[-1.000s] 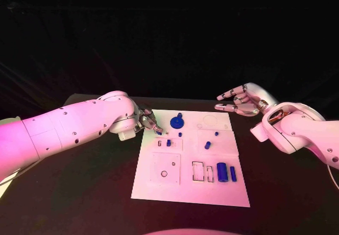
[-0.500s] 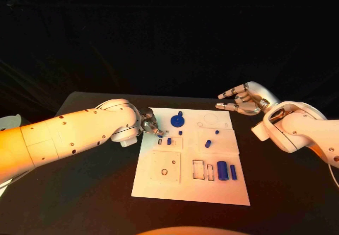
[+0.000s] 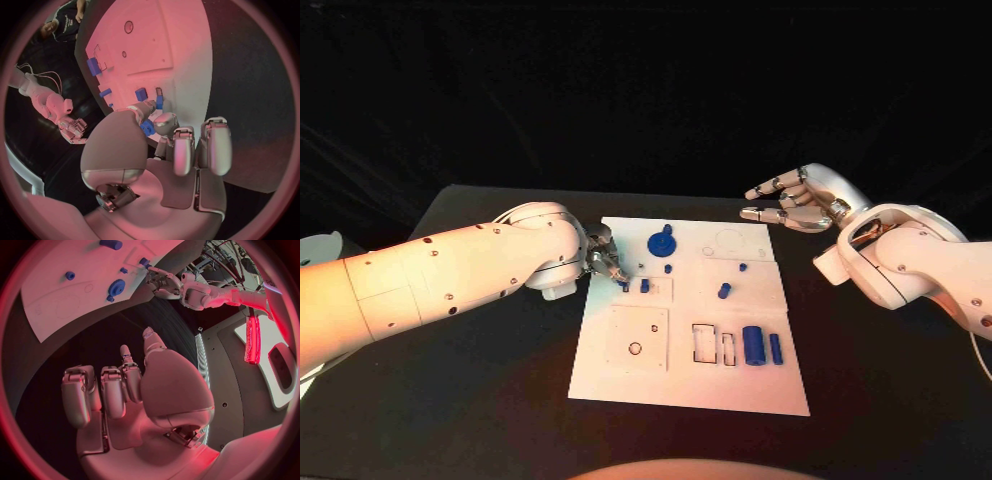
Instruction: Assemble the parts on the task board
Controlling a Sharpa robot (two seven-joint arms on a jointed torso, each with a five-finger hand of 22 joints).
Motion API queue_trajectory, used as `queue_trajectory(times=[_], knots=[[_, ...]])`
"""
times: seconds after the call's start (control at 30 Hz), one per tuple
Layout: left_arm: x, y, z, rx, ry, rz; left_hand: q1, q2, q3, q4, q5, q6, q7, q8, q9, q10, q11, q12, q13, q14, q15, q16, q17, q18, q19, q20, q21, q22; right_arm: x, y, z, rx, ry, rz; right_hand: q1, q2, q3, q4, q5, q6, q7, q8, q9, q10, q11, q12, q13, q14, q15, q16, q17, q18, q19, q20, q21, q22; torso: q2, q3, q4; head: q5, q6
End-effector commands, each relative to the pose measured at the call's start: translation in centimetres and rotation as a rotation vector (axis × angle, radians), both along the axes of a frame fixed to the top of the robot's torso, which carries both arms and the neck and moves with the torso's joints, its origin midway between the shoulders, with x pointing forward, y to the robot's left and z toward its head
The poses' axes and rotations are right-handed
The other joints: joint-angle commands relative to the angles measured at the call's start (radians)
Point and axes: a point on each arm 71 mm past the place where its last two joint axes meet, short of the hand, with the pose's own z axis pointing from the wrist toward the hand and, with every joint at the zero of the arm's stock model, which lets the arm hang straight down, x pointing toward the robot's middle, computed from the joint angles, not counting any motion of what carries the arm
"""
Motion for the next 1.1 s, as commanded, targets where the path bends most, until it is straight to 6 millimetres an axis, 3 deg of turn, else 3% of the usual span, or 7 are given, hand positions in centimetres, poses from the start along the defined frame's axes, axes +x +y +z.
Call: queue_trajectory(times=[0.03,1.1], knots=[[-0.18,-0.14,-0.32,0.045,0.032,-0.037,0.001,0.012,0.126,-0.12,0.004,0.012,-0.011,0.004,0.0,0.004,-0.003,-0.006,-0.001,0.103,-0.004,0.003,0.263,-0.001,0.062,-0.007,0.005,0.144,-0.07,0.15,-0.04,-0.003,0.001,0.017,0.001,0.01,-0.008,0.0,0.004,0.005,-0.002,0.003,0.001,0.023,-0.007,-0.003,0.164,0.095,-0.004,-0.005,0.223,0.001,0.071,-0.003,-0.004,0.201,0.0,-0.0002,-0.0001,0.0,-0.002],[-0.43,-0.51,-1.15,0.066,0.071,-0.063,-0.008,0.006,0.135,-0.127,0.017,0.017,-0.013,0.005,-0.002,0.01,-0.004,-0.006,-0.002,0.103,-0.004,0.003,0.263,-0.002,0.063,-0.007,0.006,0.147,-0.09,0.26,-0.07,-0.004,0.003,0.023,0.001,0.011,-0.009,0.0,0.004,0.005,-0.002,0.003,0.001,0.023,-0.007,-0.004,0.164,0.095,-0.004,-0.005,0.223,0.001,0.072,-0.003,-0.004,0.202,0.0,0.0002,0.0005,-0.002,-0.006]])
